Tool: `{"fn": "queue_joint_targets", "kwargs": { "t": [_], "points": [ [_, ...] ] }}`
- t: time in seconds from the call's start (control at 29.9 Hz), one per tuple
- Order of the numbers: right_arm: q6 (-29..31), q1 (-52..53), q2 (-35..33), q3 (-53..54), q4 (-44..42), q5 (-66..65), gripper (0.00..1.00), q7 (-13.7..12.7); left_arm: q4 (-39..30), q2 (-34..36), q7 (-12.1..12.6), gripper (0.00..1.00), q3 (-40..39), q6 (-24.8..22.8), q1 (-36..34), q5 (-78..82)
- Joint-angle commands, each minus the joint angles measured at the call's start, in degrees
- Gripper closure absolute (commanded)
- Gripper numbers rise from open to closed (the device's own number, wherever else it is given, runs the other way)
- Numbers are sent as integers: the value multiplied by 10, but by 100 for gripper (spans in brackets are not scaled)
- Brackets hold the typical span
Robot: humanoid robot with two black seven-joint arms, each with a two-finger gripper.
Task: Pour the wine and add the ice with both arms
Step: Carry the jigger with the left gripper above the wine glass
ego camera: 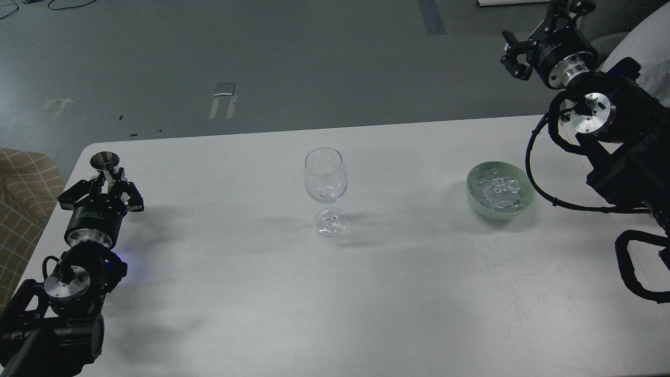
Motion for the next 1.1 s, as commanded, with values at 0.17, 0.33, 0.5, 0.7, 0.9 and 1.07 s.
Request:
{"fn": "queue_joint_targets", "kwargs": {
  "t": [0.17, 0.33, 0.5, 0.7, 0.9, 1.07],
  "points": [
    [0, -1, -7, 0, 0, 0, 0, 0, -130, -3, 1, 79, 2, 90, -1, 0],
    [1, -2, -22, 0, 0, 0, 0, 0, -169, -8, 5, 81, 2, 121, -1, 1],
    [3, -9, -43, -1, 1, 0, 0, 0, -218, -11, 25, 81, 1, 104, 0, 0],
    [3, -12, -47, -1, 2, 0, 0, 0, -261, -32, 28, 82, 5, 108, -2, 0],
    [3, -15, -52, -1, 2, 0, 0, -2, -299, -64, 27, 83, 72, 119, 6, 0],
    [4, -19, -62, -1, 2, 0, 0, -2, -350, -97, 21, 83, 110, 147, 34, 2]
  ]
}}
